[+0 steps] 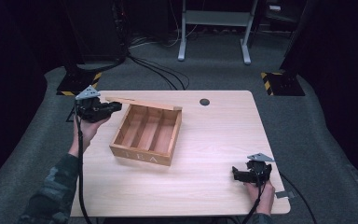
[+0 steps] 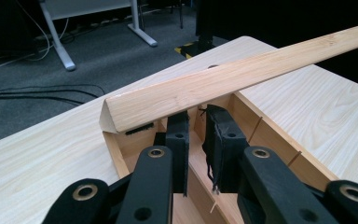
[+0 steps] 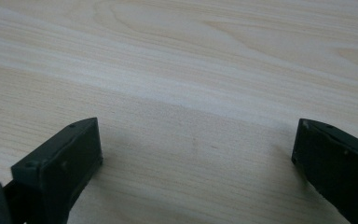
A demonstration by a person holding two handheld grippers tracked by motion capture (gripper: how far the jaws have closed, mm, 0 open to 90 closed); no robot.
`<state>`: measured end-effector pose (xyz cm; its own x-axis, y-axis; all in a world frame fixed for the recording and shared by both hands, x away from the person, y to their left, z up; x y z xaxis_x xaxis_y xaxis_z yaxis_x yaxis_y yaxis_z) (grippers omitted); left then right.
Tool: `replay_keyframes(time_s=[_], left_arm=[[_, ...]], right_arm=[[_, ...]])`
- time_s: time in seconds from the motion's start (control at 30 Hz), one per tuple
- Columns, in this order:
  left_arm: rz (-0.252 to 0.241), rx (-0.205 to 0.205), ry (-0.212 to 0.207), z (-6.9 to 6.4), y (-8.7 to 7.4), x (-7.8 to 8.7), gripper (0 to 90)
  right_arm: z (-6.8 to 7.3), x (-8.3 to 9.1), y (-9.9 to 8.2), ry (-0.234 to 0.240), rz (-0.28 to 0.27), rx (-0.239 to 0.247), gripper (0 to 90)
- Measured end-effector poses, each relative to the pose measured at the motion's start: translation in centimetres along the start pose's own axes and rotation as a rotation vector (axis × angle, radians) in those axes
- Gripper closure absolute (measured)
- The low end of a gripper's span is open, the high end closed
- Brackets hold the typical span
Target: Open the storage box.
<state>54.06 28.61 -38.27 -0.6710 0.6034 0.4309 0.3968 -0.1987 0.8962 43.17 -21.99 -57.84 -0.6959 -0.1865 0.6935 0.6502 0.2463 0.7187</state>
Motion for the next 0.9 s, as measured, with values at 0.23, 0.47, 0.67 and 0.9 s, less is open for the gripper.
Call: replay_keyframes(time_s=[0.23, 0.47, 0.67, 0.9], left_arm=[[0.004, -0.003, 0.011, 0.2, 0.7, -0.2, 79.4], [0.012, -0.002, 0.015, 0.3, 1.3, -0.5, 79.6], [0.017, -0.008, 0.026, 0.5, 2.0, -0.7, 80.2], [0.025, -0.004, 0.029, 0.7, 2.5, -0.9, 81.3]], right_arm=[[0.0, 0.0, 0.0, 0.000, 0.000, 0.000, 1.0], [0.0, 0.0, 0.0, 0.001, -0.001, 0.000, 1.0], [0.0, 0.0, 0.0, 0.001, 0.000, 0.000, 1.0], [0.0, 0.0, 0.0, 0.001, 0.000, 0.000, 0.9]])
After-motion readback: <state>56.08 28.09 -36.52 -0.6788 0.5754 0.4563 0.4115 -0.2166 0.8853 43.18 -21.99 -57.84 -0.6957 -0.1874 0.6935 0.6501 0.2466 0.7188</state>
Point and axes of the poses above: each handheld gripper's, and its own axes: x roughly backward along the jaws, y roughly out of its top, z roughly to its left, the point moved 7 cm from there along -x, roughly forward along the jaws, and after that the axes turned 4 degrees about x, right-handed, at the moved point
